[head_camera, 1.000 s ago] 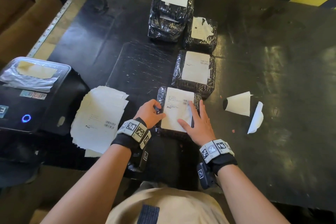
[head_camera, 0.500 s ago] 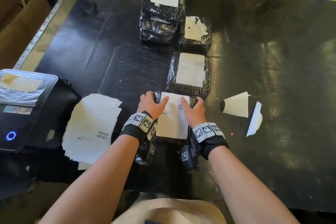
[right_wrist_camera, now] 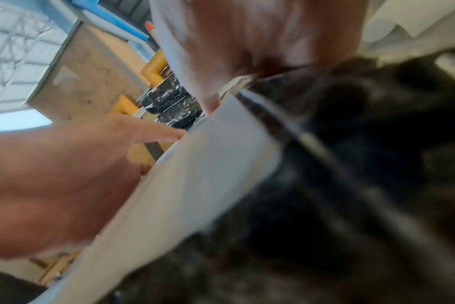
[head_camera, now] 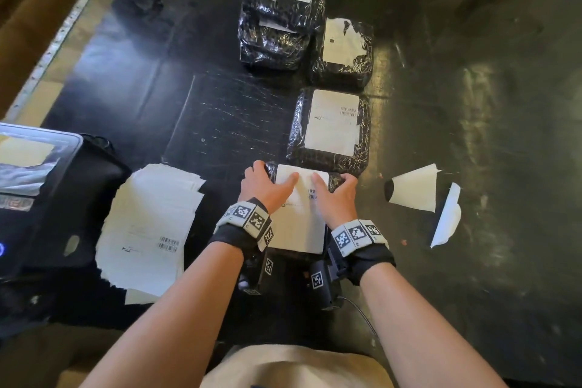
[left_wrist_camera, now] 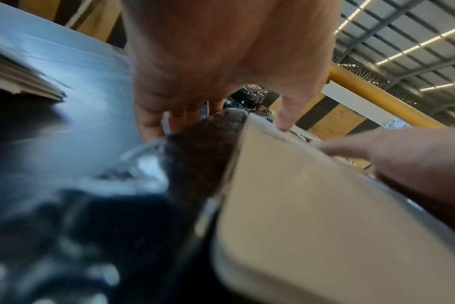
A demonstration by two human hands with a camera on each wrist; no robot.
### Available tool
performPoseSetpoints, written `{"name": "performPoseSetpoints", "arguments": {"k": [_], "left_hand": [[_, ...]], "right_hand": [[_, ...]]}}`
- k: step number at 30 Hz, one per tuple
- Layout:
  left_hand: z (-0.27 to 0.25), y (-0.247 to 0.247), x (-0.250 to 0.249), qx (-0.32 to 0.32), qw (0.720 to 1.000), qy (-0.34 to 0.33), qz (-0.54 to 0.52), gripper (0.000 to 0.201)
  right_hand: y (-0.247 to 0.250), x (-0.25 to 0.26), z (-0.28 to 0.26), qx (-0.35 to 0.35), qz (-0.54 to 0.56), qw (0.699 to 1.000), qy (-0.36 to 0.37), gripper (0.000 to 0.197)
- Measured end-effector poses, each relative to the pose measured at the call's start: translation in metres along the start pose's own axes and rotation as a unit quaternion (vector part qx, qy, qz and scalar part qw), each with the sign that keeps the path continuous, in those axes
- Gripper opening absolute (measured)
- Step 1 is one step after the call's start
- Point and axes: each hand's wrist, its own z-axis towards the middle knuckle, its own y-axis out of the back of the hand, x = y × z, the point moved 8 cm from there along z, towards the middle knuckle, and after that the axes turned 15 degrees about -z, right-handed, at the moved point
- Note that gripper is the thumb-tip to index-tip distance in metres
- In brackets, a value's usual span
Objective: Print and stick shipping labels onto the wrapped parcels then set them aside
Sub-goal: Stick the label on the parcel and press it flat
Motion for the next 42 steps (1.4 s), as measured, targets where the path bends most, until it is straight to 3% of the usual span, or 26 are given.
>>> {"name": "performPoseSetpoints", "arguments": {"k": [3,9,14,16,18,20,25,29,34,36,42], "left_hand": [[-0.002,-0.005,0.001,-0.002,1.000,0.005,0.007,0.089],[0.003,-0.001,0.001,-0.002,0.997,0.000,-0.072,0.042],[0.003,0.001,-0.002,0.013,0.997,-0.014,-0.074,0.028],[0.000,-0.001,0.001,0.030,0.996,-0.011,-0.083,0.034],[-0.005,-0.002,0.005,0.039,0.996,-0.014,-0.078,0.055],[-0.008,-0.002,0.007,0.030,0.996,-0.020,-0.079,0.063],[-0.009,0.002,0.006,0.017,0.996,-0.023,-0.089,0.053],[-0.011,0.004,0.005,0.026,0.997,-0.033,-0.071,0.045],[-0.022,0.001,0.014,0.029,0.997,-0.030,-0.064,0.090],[-0.024,0.000,0.018,0.025,0.995,-0.037,-0.086,0.086],[-0.028,0.003,0.013,0.023,0.994,-0.053,-0.097,0.085]], "right_hand": [[0.000,0.002,-0.001,-0.008,-0.011,1.000,-0.022,0.087],[0.002,0.002,0.002,-0.014,-0.015,1.000,0.005,0.071],[0.003,0.000,0.001,-0.011,-0.018,1.000,0.014,0.064],[0.002,-0.001,-0.001,-0.005,-0.019,1.000,0.017,0.071],[-0.002,-0.002,-0.005,0.005,-0.030,0.999,0.022,0.085],[-0.003,-0.002,-0.005,0.004,-0.025,0.999,0.031,0.087],[0.000,-0.002,-0.004,-0.008,-0.010,0.999,0.048,0.067],[0.001,-0.006,-0.011,-0.001,-0.029,0.998,0.046,0.073],[-0.001,-0.014,-0.027,-0.005,-0.002,1.000,0.028,0.092],[-0.004,-0.013,-0.029,-0.017,-0.002,0.999,0.030,0.094],[0.004,-0.014,-0.025,-0.029,-0.001,0.998,0.047,0.072]]}}
